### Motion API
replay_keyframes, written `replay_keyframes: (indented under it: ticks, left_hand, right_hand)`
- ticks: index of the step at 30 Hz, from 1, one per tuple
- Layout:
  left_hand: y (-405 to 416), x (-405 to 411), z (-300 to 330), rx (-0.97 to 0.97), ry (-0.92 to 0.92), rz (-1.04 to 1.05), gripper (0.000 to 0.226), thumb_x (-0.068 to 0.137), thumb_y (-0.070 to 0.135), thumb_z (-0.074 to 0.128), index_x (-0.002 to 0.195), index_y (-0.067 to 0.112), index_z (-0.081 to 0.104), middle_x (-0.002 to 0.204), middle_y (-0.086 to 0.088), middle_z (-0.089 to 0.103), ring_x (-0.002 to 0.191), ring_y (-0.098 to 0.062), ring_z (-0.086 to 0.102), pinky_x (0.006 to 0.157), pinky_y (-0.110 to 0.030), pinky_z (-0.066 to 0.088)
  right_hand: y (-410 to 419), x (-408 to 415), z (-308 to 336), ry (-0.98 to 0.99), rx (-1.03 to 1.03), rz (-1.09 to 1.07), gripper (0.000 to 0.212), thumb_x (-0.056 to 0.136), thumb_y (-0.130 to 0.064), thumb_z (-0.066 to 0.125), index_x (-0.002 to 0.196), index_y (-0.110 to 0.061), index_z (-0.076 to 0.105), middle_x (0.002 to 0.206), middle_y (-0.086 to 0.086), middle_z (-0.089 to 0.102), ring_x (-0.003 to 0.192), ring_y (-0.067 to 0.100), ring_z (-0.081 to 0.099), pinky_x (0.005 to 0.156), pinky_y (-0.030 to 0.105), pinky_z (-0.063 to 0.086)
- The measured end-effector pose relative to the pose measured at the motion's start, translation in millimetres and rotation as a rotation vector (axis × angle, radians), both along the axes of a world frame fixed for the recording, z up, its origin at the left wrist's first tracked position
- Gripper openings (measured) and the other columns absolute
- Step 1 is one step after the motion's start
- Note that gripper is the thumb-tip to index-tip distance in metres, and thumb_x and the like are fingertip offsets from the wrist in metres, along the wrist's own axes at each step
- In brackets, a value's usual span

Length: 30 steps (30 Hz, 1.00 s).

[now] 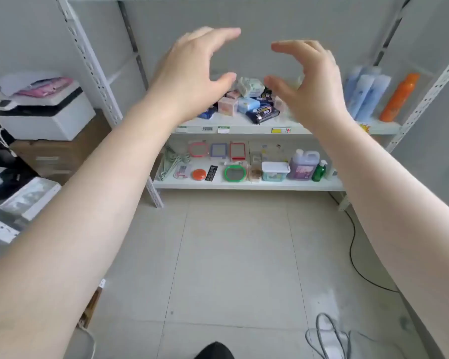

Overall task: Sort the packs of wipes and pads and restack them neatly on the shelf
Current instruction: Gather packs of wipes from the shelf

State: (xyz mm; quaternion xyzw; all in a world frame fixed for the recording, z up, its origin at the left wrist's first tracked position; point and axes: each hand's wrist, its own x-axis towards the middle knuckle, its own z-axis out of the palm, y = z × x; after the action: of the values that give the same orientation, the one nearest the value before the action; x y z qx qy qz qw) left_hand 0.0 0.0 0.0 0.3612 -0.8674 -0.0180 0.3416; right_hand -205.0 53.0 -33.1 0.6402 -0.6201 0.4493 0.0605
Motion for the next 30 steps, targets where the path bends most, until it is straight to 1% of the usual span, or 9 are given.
replay_keyframes:
  ticks: [2,4,7,10,13,17,21,27,30]
  left_hand:
    - [-10,-8,-17,0.025,-0.028,0.002,0.058,0.084,0.033,0.054,0.141,0.03,0.045,0.14,0.009,0.05,0.129,-0.016,0.046,0.109,-0.034,0.037]
    - [-20,-14,-39,0.107,-0.059,0.037,0.058,0.084,0.033,0.054,0.141,0.03,0.044,0.139,0.007,0.051,0.124,-0.019,0.05,0.107,-0.033,0.038]
    - [-45,-23,-70,0.162,-0.114,0.045,0.057,0.086,0.03,0.054,0.142,0.029,0.044,0.142,0.007,0.049,0.13,-0.018,0.046,0.108,-0.035,0.037]
    - [-78,-27,-103,0.228,-0.159,0.061,0.057,0.086,0.031,0.055,0.142,0.031,0.043,0.143,0.006,0.048,0.132,-0.018,0.044,0.108,-0.037,0.037]
    - [-113,-29,-133,0.302,-0.19,0.069,0.056,0.088,0.032,0.056,0.142,0.031,0.042,0.143,0.007,0.048,0.133,-0.017,0.043,0.107,-0.037,0.038]
    - [-168,-32,-164,0.386,-0.228,0.066,0.056,0.088,0.031,0.058,0.143,0.028,0.043,0.146,0.006,0.045,0.135,-0.017,0.041,0.111,-0.035,0.034]
    - [-213,-43,-179,0.422,-0.255,0.065,0.057,0.087,0.03,0.058,0.141,0.027,0.044,0.145,0.002,0.048,0.133,-0.021,0.043,0.108,-0.035,0.037]
    - [-269,-67,-183,0.423,-0.283,0.068,0.057,0.088,0.032,0.057,0.143,0.03,0.042,0.145,0.003,0.046,0.131,-0.022,0.044,0.102,-0.035,0.04]
    - [-297,-86,-184,0.41,-0.278,0.076,0.058,0.087,0.031,0.057,0.143,0.029,0.042,0.144,0.001,0.047,0.132,-0.023,0.044,0.101,-0.036,0.041]
  right_hand:
    - [-11,-5,-16,0.023,0.055,-0.049,0.046,0.088,-0.038,0.062,0.133,-0.031,0.055,0.134,-0.009,0.053,0.124,0.015,0.045,0.087,0.02,0.031]
    - [-21,-9,-37,0.008,0.137,-0.058,0.047,0.089,-0.038,0.062,0.134,-0.03,0.054,0.135,-0.008,0.052,0.125,0.016,0.045,0.087,0.02,0.03]
    - [-46,-15,-69,-0.007,0.207,-0.049,0.047,0.087,-0.039,0.061,0.133,-0.03,0.054,0.133,-0.006,0.053,0.125,0.017,0.045,0.087,0.022,0.031]
    - [-78,-20,-102,-0.022,0.264,-0.043,0.048,0.087,-0.039,0.062,0.133,-0.03,0.054,0.132,-0.005,0.054,0.125,0.017,0.046,0.089,0.025,0.036]
    - [-113,-22,-128,-0.042,0.321,-0.061,0.048,0.087,-0.038,0.063,0.134,-0.029,0.054,0.131,-0.004,0.054,0.124,0.018,0.045,0.088,0.022,0.033]
    - [-158,-22,-149,-0.069,0.392,-0.091,0.048,0.087,-0.038,0.064,0.134,-0.03,0.053,0.132,-0.005,0.053,0.126,0.016,0.043,0.089,0.022,0.032]
    - [-191,-33,-159,-0.075,0.438,-0.133,0.047,0.088,-0.036,0.064,0.133,-0.03,0.054,0.133,-0.005,0.052,0.127,0.016,0.043,0.089,0.026,0.036]
    - [-244,-60,-163,-0.082,0.472,-0.151,0.05,0.086,-0.037,0.066,0.134,-0.029,0.053,0.131,-0.003,0.053,0.127,0.018,0.041,0.088,0.028,0.037]
    - [-273,-77,-167,-0.079,0.47,-0.132,0.052,0.086,-0.036,0.067,0.136,-0.026,0.052,0.133,0.0,0.053,0.127,0.022,0.041,0.094,0.031,0.037]
